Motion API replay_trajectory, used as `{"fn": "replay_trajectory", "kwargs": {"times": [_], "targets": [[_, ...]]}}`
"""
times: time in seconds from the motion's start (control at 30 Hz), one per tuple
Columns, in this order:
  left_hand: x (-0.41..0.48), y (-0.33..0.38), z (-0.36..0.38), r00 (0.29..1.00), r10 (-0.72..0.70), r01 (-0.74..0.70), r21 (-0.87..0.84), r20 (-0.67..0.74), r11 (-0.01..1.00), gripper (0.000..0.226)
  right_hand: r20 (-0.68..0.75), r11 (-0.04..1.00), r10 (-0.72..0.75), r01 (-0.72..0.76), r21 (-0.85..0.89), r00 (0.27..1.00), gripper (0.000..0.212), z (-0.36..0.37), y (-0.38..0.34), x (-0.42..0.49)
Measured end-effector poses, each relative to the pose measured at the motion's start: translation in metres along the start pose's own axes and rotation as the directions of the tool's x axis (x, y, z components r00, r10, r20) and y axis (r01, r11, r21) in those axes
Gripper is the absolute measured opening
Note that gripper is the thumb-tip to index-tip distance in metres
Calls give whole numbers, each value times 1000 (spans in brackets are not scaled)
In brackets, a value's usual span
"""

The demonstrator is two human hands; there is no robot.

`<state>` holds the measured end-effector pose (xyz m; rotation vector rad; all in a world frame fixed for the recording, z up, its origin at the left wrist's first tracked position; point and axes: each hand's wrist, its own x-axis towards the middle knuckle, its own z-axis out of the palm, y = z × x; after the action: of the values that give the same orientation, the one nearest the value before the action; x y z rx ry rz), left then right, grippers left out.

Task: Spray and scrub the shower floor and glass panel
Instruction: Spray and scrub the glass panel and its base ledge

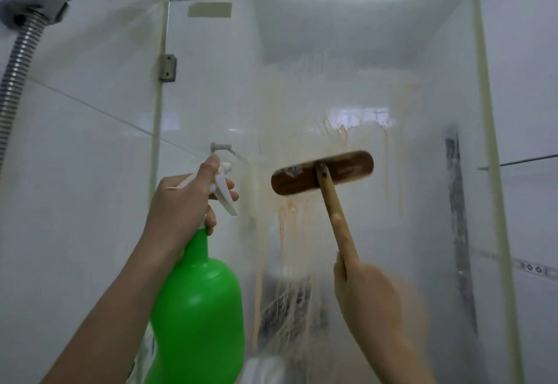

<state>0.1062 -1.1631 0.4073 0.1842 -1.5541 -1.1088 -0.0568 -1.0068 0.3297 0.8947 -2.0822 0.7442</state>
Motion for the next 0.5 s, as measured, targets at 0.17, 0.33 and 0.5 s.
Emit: {"fn": "replay_trajectory", "kwargs": {"times": [0.17,0.33,0.5], "targets": [[-1,-2,29,999,-11,11,-11,45,1000,49,-251,998,-44,30,-60,967,72,-58,2,118],[-5,-9,53,997,-29,32,-47,73,998,49,-137,998,58,-62,-27,989,81,-24,50,-11],[-3,-12,81,992,-36,44,-64,123,997,48,-321,996,20,-47,-77,947,74,-71,67,97]]}}
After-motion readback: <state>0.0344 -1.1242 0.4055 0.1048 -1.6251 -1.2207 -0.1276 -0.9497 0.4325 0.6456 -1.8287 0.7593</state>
